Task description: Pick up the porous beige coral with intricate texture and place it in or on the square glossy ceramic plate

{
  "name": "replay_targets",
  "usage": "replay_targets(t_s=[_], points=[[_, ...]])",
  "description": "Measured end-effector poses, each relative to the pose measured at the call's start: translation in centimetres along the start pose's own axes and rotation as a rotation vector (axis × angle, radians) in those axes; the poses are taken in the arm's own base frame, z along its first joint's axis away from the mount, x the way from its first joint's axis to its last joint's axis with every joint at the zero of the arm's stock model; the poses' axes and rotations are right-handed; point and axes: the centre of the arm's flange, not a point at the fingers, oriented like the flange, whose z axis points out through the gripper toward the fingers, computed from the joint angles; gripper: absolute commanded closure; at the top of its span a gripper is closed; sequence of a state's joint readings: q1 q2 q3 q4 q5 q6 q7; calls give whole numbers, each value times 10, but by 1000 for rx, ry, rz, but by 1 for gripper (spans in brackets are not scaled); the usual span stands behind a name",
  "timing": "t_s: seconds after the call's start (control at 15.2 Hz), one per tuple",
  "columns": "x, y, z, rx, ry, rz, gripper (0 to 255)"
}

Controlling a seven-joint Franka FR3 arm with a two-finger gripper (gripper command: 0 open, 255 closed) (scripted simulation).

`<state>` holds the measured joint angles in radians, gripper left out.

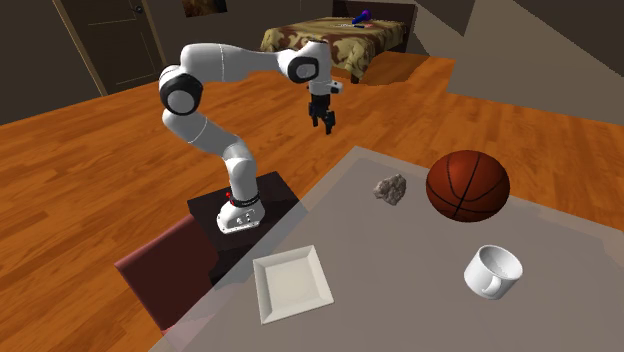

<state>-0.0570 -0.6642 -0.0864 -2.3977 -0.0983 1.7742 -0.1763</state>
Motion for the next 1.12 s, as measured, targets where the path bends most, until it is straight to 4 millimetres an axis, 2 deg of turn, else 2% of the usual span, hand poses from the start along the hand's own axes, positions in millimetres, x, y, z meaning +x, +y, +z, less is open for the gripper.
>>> replay_targets(t_s=[0.2,0.59,1.12], points=[[13,35,9,-21,-9,-11,0],[25,104,31,-64,-27,-33,0],[45,198,50,-120,-50,-62,0]])
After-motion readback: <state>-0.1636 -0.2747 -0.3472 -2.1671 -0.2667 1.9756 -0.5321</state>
